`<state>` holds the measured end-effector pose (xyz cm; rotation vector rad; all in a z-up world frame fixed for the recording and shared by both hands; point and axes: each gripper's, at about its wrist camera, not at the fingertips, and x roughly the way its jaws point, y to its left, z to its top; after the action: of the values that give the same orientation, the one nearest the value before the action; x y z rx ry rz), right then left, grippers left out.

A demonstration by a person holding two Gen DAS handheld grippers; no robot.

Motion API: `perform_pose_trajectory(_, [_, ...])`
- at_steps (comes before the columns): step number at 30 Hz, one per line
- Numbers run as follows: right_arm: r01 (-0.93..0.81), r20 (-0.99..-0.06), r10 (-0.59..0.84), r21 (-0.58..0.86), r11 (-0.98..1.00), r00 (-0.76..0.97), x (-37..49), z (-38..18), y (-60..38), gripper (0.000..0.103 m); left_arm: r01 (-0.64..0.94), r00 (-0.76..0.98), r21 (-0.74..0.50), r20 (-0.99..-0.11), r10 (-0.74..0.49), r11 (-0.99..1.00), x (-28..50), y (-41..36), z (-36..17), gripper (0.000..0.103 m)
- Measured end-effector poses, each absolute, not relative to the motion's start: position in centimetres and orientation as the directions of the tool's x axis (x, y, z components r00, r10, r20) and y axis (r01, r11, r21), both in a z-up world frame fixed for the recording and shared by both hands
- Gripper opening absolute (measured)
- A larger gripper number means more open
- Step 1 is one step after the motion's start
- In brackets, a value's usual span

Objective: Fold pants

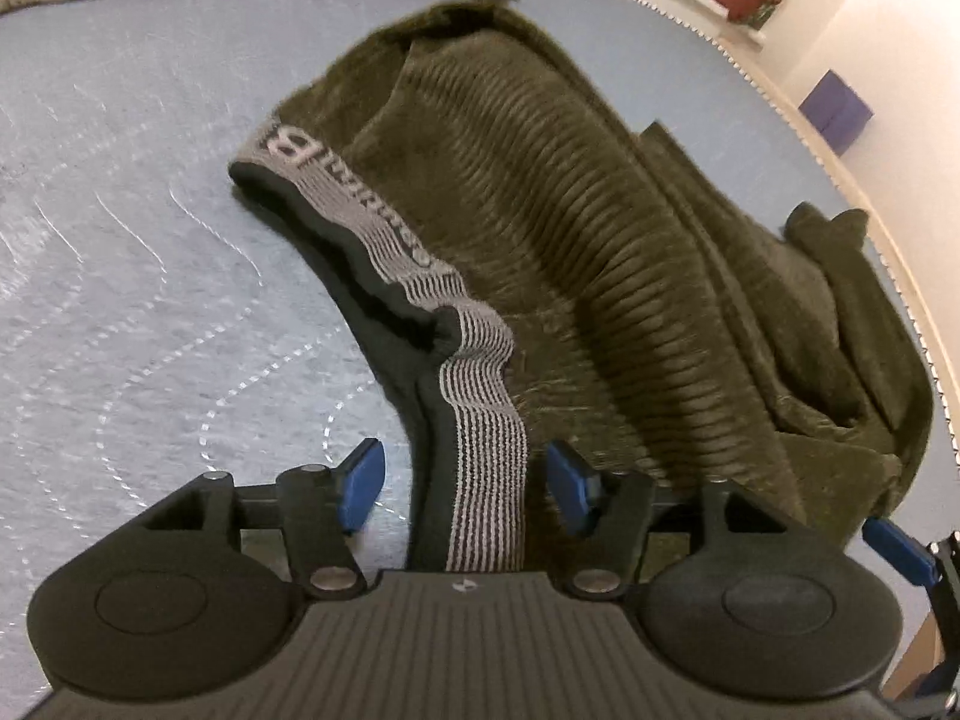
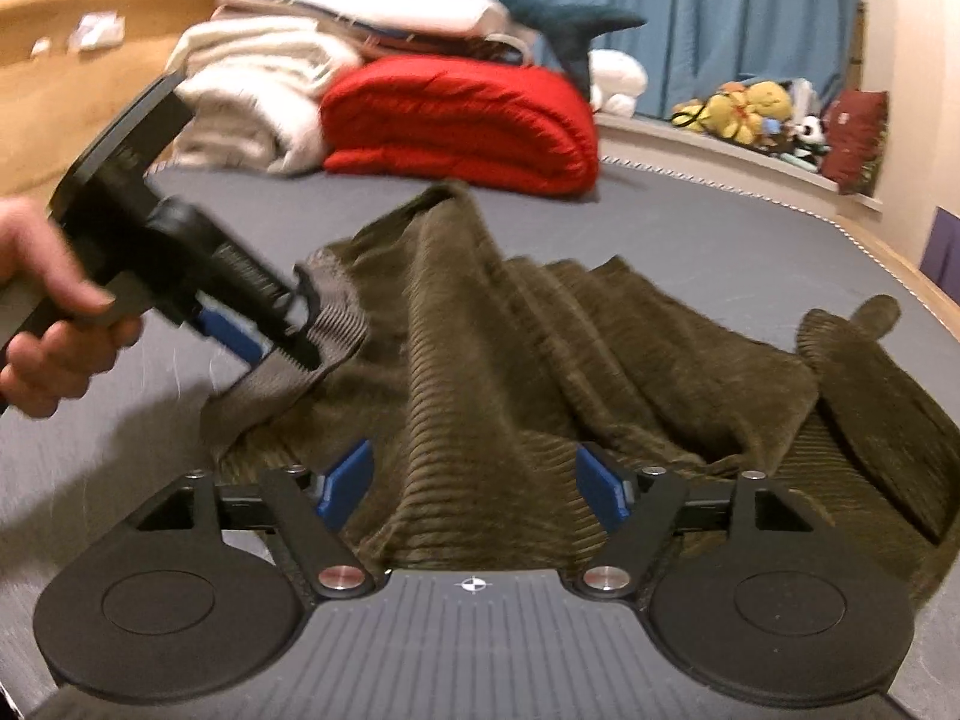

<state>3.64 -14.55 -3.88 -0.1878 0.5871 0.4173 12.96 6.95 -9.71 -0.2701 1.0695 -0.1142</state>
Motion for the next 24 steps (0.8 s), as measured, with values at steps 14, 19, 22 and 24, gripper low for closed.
perform_pose_trajectory(14, [-0.452, -0.701, 0.238, -0.135, 0.882, 0.673, 6.3, -7.7, -10.6, 0.052, 0.102, 0.553, -0.096, -0.822, -0.137, 0.99, 11.4, 3.6, -11.0, 0.037])
perform_pose_trajectory(19, [-0.472, -0.662, 0.265, -0.154, 0.868, 0.702, 5.6, -6.1, -8.5, 0.019, 0.117, 0.602, -0.1, -0.784, -0.15, 0.988, 9.2, 5.7, -8.5, 0.025])
perform_pose_trajectory(22, [-0.517, -0.615, 0.294, -0.221, 0.827, 0.732, 3.8, -5.0, -6.4, 0.011, 0.093, 0.634, -0.101, -0.761, -0.137, 0.991, 7.2, 8.0, -6.5, 0.021])
perform_pose_trajectory(24, [-0.576, -0.592, 0.361, -0.223, 0.786, 0.721, 2.5, -4.3, -5.0, 0.0, 0.056, 0.648, -0.13, -0.75, -0.135, 0.99, 5.9, 10.7, -5.1, 0.021])
